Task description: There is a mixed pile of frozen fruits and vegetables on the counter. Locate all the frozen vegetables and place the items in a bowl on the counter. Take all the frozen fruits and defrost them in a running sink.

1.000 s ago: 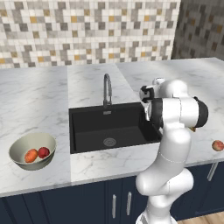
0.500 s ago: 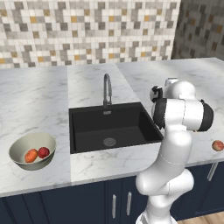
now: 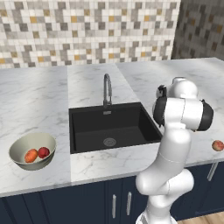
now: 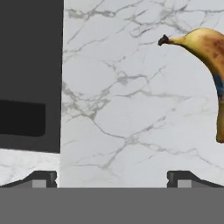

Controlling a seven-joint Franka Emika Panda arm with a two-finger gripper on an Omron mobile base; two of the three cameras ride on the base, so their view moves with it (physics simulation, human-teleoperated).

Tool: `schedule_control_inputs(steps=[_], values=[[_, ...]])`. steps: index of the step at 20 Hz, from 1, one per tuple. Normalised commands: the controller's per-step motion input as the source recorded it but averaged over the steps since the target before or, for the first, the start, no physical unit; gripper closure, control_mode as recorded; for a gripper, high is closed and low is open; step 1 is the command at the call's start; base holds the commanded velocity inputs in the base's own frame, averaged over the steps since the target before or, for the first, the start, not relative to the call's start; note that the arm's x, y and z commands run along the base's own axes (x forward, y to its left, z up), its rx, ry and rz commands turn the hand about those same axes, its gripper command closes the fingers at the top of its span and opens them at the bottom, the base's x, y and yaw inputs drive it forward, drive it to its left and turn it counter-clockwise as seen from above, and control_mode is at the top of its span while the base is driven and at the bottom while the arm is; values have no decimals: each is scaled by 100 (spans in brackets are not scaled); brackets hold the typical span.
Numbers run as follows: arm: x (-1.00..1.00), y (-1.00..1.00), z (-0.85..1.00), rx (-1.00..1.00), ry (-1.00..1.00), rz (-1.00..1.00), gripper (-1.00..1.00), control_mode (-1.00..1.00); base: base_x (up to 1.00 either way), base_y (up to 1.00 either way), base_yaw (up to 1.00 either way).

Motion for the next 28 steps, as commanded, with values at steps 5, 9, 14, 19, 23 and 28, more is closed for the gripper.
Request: schedule_control_inputs(steps=[5, 9, 14, 19, 23, 28], values=[[0, -43, -2, 4, 2, 5, -100, -100, 0, 0, 0], [0, -45, -7, 2, 0, 7, -100, -100, 0, 0, 0], [0, -44, -6, 2, 0, 7, -100, -100, 0, 0, 0], [1, -34, -6, 1, -1, 7, -100, -100, 0, 0, 0], [7, -25, -10, 0, 0, 2, -100, -100, 0, 0, 0], [12, -32, -19, 0, 0, 0, -100, -100, 0, 0, 0]])
